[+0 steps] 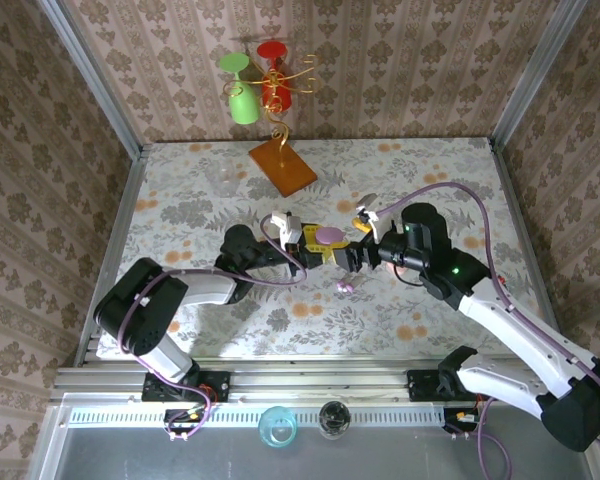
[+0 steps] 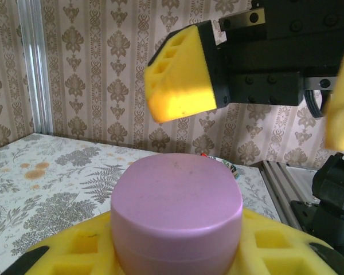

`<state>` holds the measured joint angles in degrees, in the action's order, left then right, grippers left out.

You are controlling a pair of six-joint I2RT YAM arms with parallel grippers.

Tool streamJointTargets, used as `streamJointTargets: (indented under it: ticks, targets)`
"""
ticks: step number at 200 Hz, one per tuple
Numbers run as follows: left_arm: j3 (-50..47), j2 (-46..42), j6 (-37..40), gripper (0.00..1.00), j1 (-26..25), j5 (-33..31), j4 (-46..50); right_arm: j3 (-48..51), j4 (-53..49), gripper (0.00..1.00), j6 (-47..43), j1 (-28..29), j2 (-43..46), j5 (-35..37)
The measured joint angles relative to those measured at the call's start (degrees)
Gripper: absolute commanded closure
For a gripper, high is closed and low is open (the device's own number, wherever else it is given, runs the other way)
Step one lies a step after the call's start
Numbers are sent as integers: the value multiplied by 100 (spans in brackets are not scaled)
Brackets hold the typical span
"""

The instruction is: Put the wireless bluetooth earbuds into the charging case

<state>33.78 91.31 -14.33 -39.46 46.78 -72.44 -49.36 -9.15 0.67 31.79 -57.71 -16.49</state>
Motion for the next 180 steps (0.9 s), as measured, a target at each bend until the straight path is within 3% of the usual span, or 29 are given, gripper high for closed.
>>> streamJointTargets:
  ticks: [95,180]
  targets:
    - [-7,-74,0,74,-22,-92,17,0,24,14,-199,7,-269,299]
    - [-136,-79,63,74,17,-26,44,-4,404,15,299,-37,-302,531]
